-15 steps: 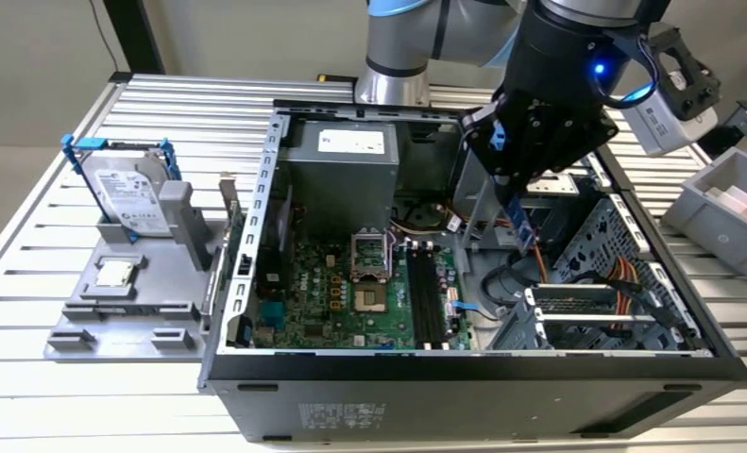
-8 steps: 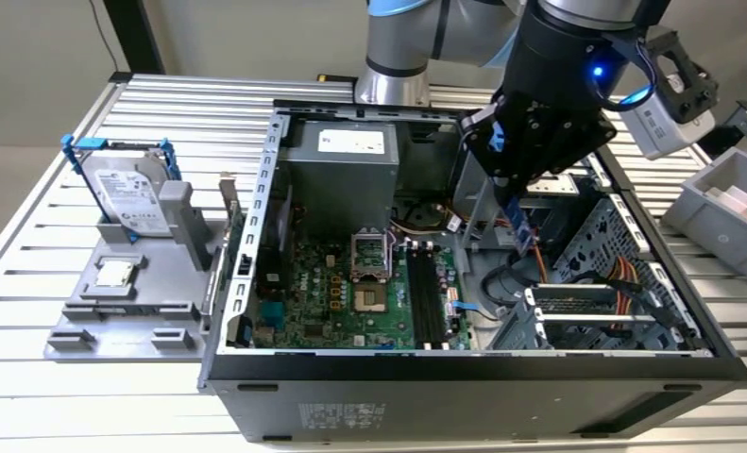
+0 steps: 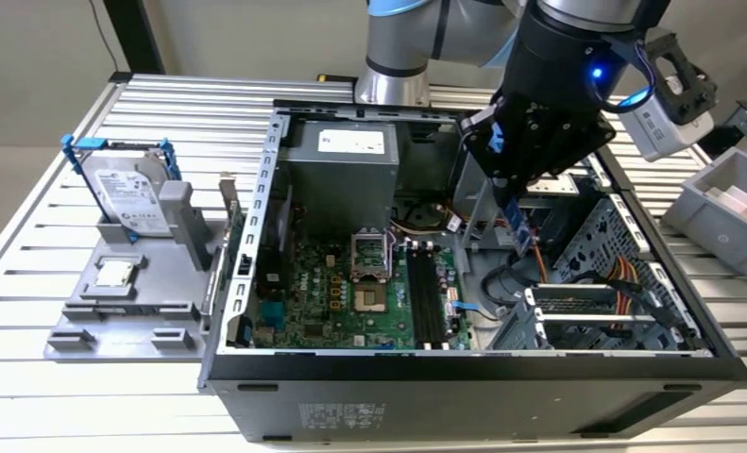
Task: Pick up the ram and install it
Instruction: 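Insert the ram into the slot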
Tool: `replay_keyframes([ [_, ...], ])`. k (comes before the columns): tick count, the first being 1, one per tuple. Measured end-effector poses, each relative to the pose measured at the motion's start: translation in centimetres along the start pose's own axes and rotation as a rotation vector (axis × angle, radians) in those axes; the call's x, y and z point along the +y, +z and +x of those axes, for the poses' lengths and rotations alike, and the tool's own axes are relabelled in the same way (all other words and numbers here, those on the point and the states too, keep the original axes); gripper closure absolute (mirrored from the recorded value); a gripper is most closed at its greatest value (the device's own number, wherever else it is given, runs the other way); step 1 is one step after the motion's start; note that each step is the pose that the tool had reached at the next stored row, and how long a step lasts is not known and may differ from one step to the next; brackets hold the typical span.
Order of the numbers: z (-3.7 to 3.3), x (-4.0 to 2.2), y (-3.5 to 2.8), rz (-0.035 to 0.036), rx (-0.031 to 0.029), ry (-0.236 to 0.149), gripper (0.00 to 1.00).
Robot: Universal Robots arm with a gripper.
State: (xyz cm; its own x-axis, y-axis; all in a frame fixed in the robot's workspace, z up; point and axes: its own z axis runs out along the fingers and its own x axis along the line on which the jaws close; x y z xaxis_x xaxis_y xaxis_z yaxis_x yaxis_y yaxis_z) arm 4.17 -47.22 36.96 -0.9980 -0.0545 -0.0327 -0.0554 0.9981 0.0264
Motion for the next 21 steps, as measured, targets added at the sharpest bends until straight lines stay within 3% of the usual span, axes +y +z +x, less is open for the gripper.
replay_keyframes([
  [8, 0.01, 0.00, 0.15, 0.0005, -0.0007, 0.025, 1.00],
  [21, 0.02, -0.02, 0.71, 0.0027, -0.0005, 0.025, 1.00],
])
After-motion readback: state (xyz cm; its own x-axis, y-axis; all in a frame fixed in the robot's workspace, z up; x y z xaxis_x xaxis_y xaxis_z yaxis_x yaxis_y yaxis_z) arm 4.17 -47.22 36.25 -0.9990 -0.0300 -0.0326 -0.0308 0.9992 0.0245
